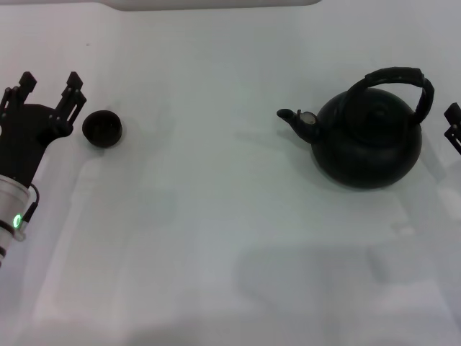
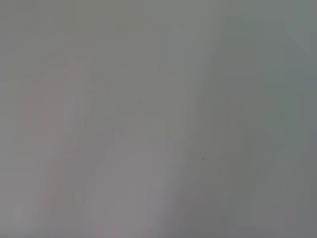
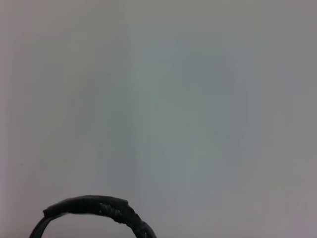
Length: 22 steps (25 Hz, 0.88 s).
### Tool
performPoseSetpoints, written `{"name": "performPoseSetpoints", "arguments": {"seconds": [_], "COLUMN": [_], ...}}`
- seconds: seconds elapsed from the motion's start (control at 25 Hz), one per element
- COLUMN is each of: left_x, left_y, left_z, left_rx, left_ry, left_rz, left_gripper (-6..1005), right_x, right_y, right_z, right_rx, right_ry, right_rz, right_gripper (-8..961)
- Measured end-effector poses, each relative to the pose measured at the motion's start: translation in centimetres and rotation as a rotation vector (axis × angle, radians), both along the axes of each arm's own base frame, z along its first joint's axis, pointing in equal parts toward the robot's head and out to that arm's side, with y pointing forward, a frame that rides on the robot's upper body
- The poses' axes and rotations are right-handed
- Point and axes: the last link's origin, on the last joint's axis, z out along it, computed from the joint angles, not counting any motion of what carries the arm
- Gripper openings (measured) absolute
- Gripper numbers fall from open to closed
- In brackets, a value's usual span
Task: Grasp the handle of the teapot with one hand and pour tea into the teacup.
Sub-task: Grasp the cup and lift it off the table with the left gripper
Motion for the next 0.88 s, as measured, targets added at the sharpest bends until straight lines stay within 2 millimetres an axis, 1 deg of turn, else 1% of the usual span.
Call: {"name": "performPoseSetpoints", "arguments": {"seconds": [0.64,0.8,0.88], "left_x": [0.1,0.8,1.1], "left_y": [-0.1,0.8,1.5], "left_z": [-0.1,-0.3,-0.2], "left_rx": [-0.005,-0.023,-0.032], "left_ry": [-0.009,-0.055,-0.059], "left_rz": [0.000,-0.011,-0.018], "left_gripper": [801,800,800], "right_x": [0.1,0.0,0.0], "right_y": [-0.1,0.0,0.1], "right_z": [0.0,0.0,0.0], "right_rx": [0.000,0.002,0.003], "right_ry": [0.005,0.006,0.006], "right_rz": [-0.006,-0.005,-0.003], "right_gripper": [874,874,874]}}
